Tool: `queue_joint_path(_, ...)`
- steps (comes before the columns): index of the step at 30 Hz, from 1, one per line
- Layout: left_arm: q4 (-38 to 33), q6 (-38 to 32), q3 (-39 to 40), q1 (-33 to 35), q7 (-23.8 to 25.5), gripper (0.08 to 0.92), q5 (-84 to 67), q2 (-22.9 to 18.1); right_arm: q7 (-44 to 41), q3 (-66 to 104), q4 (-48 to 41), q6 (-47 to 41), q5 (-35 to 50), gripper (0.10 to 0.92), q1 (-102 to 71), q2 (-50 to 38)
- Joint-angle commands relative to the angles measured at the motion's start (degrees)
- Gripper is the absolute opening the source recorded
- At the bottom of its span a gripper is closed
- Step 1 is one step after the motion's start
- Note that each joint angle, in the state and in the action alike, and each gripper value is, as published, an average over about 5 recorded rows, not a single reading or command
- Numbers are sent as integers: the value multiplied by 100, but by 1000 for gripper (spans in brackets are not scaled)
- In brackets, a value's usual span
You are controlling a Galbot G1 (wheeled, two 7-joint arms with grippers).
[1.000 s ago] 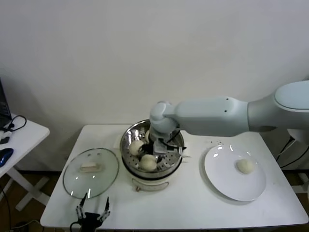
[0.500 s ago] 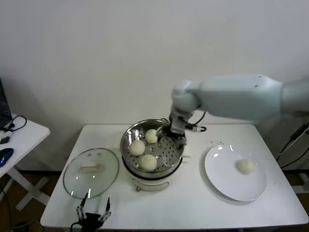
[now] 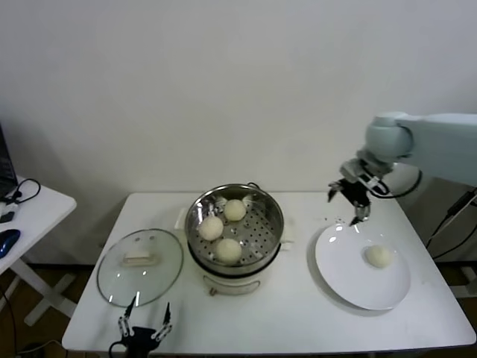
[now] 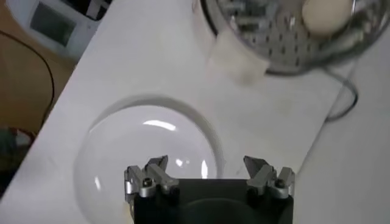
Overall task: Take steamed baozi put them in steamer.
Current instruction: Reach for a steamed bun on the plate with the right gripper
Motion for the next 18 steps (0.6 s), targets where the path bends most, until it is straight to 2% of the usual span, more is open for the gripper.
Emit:
queue_joint_path(1,12,-5,-15,3,-2,823,-1,-72,-19,470,-758,-700,-525,823,-1161,-1119)
queue_joint_path(10,28,-9,-58,66,-8,823,55,-142,-61,2020,-1786,-297,-1321,823,-2873,-900)
queue_joint_path(18,46,-13,-135,121,-15,823,109,-192,-159,2787,-2393,180,-1795,823,-3718,-588)
